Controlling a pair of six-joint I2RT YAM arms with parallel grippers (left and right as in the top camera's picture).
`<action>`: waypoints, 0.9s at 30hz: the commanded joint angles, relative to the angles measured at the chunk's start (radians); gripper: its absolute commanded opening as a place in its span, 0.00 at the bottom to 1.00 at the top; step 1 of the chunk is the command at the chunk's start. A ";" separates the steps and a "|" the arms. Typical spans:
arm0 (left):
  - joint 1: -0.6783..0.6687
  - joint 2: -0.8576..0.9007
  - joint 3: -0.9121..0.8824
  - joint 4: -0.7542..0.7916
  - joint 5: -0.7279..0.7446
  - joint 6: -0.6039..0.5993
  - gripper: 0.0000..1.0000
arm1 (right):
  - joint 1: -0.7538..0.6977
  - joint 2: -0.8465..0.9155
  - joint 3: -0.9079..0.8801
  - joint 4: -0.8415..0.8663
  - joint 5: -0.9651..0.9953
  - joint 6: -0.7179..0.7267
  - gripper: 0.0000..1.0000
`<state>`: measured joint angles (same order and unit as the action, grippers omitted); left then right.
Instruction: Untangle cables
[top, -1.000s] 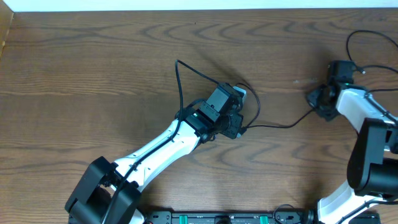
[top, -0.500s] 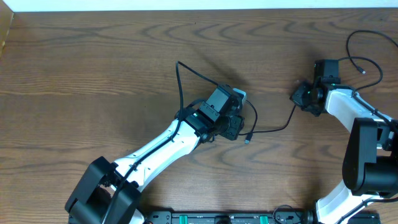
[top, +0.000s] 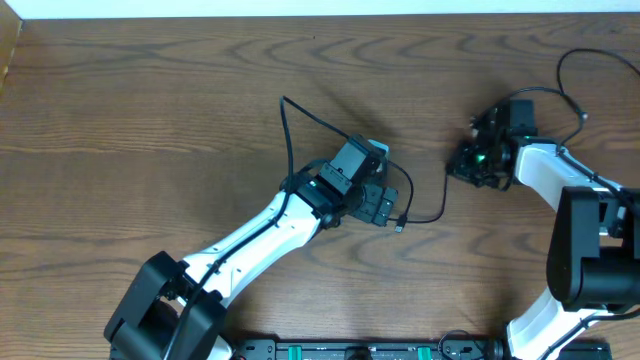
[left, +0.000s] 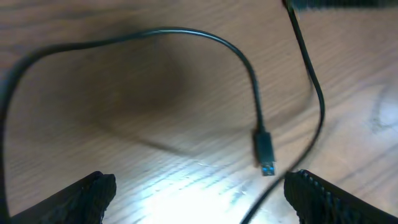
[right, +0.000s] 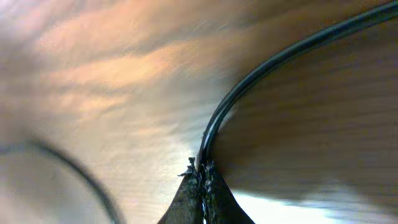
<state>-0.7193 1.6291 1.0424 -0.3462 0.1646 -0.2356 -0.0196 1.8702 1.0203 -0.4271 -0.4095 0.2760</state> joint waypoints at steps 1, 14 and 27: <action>0.034 0.000 0.009 -0.003 -0.045 -0.013 0.94 | 0.036 0.029 -0.022 -0.015 -0.076 -0.083 0.03; 0.262 -0.016 0.009 0.195 0.670 -0.077 0.94 | 0.166 0.029 -0.022 -0.015 -0.076 -0.069 0.67; 0.319 -0.015 0.009 0.114 0.670 -0.081 0.94 | 0.336 0.030 -0.022 -0.003 0.221 0.113 0.74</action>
<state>-0.4011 1.6287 1.0424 -0.2272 0.8066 -0.3149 0.2626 1.8450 1.0355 -0.4095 -0.3508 0.3267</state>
